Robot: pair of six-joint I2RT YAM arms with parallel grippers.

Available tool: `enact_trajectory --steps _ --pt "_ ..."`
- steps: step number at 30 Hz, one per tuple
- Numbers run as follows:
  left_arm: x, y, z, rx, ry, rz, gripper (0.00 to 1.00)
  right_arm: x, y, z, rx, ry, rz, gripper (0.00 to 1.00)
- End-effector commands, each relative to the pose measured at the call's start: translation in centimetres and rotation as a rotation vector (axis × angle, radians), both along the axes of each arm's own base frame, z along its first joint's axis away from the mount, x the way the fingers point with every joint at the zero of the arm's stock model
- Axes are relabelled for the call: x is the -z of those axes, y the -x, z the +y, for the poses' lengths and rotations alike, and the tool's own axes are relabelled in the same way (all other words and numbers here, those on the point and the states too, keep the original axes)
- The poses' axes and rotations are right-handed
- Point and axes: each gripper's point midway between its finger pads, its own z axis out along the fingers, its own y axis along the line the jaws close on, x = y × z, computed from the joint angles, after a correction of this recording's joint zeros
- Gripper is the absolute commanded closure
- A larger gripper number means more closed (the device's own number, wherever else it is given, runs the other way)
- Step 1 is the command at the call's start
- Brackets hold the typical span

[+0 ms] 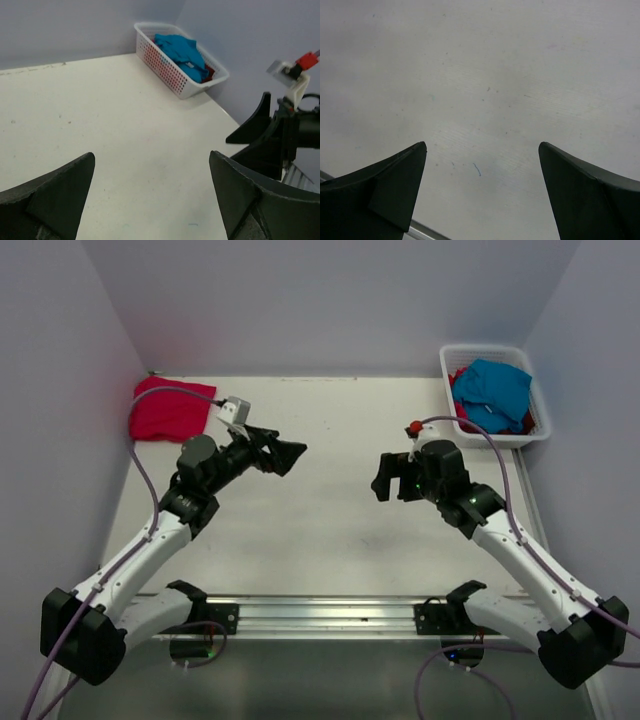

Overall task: Fold and stack the t-shirts
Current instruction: Put the neatly folded tshirt into the corner of the board with the left arm

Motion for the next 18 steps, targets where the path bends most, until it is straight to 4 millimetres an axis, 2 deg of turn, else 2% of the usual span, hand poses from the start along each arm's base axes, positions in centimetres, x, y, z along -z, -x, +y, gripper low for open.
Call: enact_trajectory --steps 1,2,6,13,14,18 --pt "3.1 1.7 -0.4 0.026 -0.181 0.048 0.0 -2.6 -0.7 -2.5 0.102 0.07 -0.078 0.01" --pt "3.7 2.4 -0.5 0.039 -0.196 0.065 0.0 -2.7 -0.6 -3.4 0.138 0.096 -0.078 0.01" --pt "5.0 4.4 -0.9 0.074 -0.221 0.08 0.0 -5.5 0.0 -6.0 0.239 0.122 -0.145 0.01" --pt "2.9 6.1 -1.3 0.128 -0.198 0.024 0.0 -9.1 1.7 -8.5 0.288 0.158 -0.218 0.01" --pt "3.3 6.4 -1.2 0.132 -0.213 0.041 0.0 -9.7 1.8 -8.7 0.296 0.154 -0.23 0.01" --pt "3.4 6.5 -1.5 0.154 -0.217 0.036 0.0 -10.1 1.9 -9.1 0.302 0.163 -0.241 0.01"
